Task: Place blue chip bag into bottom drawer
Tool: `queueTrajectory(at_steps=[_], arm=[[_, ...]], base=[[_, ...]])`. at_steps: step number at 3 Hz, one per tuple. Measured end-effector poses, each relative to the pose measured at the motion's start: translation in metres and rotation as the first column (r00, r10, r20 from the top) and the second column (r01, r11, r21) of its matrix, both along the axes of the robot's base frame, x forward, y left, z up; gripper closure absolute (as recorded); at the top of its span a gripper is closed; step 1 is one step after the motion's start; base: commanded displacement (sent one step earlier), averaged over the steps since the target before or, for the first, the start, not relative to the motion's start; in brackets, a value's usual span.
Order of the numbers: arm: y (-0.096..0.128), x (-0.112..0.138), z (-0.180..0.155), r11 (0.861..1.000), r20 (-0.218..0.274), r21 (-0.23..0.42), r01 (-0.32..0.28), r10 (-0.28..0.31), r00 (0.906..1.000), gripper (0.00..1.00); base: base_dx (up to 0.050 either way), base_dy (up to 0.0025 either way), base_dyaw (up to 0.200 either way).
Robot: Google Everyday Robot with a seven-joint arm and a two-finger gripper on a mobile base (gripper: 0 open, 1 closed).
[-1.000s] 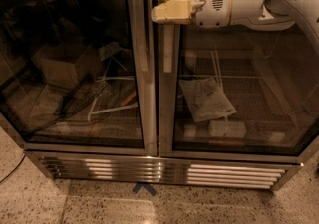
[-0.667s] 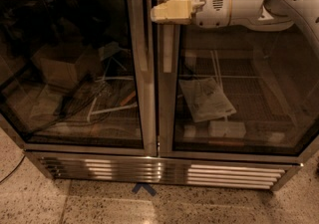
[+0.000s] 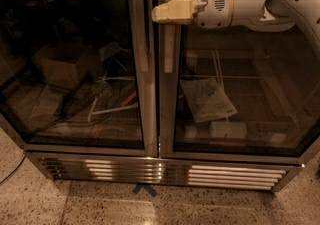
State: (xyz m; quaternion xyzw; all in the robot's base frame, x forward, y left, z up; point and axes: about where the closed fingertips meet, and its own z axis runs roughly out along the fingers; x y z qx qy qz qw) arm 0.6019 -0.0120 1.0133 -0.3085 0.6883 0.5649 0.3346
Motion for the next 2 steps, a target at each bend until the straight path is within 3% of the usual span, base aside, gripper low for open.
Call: queueTrajectory(at_steps=[2], arm=[[-0.0010,-0.0021,0.0020,1.000,0.000,0.010,-0.019,0.019,0.9998,1.00]], base=[[0.000,0.00000,0.000]])
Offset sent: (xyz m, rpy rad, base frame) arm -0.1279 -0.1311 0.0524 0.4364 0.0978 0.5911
